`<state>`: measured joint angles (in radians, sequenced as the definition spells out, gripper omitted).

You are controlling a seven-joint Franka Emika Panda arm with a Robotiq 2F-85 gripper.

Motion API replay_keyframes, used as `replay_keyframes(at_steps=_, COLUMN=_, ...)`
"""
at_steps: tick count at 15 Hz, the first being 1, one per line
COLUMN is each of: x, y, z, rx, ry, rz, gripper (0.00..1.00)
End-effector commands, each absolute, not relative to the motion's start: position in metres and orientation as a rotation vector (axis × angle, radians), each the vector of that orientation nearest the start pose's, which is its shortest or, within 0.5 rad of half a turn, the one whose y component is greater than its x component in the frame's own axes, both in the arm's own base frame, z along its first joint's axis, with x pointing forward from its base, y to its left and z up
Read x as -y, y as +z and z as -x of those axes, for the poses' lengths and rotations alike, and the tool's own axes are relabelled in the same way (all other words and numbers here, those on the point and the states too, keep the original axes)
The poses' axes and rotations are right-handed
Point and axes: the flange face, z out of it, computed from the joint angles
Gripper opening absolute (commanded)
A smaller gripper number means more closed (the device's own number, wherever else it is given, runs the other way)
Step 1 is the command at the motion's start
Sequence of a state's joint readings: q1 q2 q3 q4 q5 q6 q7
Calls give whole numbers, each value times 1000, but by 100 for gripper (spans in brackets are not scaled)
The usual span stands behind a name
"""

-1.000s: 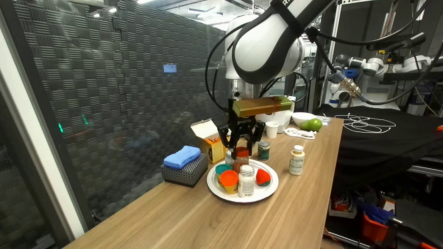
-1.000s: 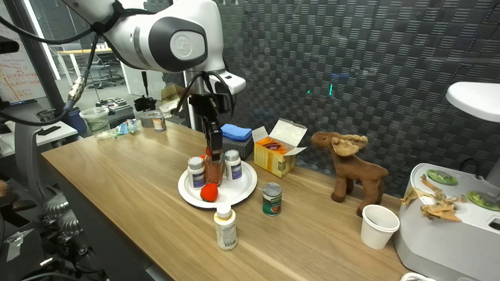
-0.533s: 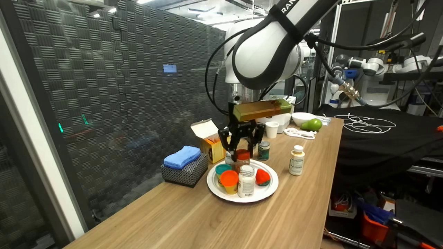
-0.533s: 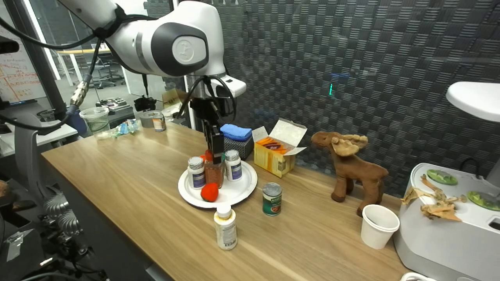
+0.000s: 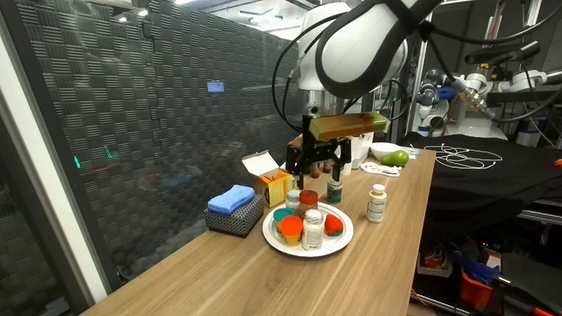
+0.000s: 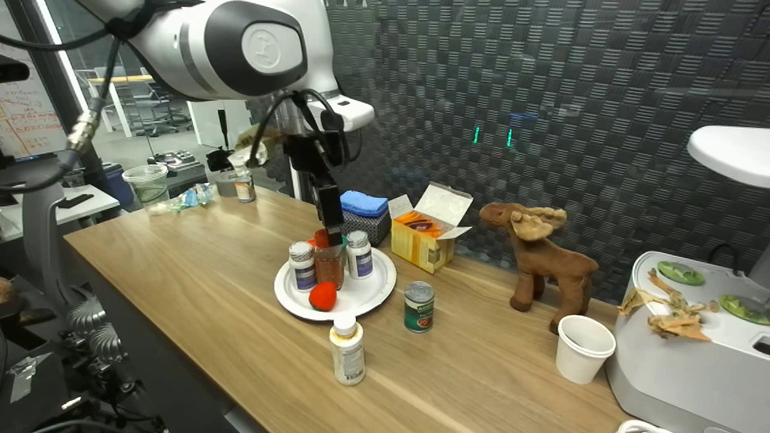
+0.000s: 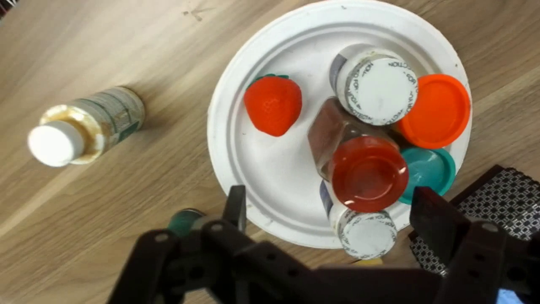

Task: Pick up all the smaller bottles and the orange object, and put them in the plate

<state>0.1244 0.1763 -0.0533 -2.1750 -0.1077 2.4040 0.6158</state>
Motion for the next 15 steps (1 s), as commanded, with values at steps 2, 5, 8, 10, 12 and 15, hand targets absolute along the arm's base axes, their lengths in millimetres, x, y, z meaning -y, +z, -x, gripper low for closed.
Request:
replay_keyframes(at_steps=2, x=-7, y=338, z=-493, rx=-952, ry=-236, rz=3055, gripper=100)
replay_keyframes(at_steps=5, x=18, y=332, z=-456, rx=-1111, ry=-243, rz=3006, gripper=100)
replay_keyframes(at_steps=8, x=45, y=327, z=-432, rx=-1237, ry=-250, rz=2972, gripper=100)
replay_keyframes(at_steps=10, x=64, y=323, z=-425, rx=-1284, ry=-253, rz=2953, gripper=100)
replay_keyframes(at_steps=12, x=79, y=318, z=-427, rx=-1301, ry=-269, rz=2927, gripper=100)
replay_keyframes(at_steps=15, x=93, y=312, z=-438, rx=-1308, ry=-280, rz=2902, gripper=100)
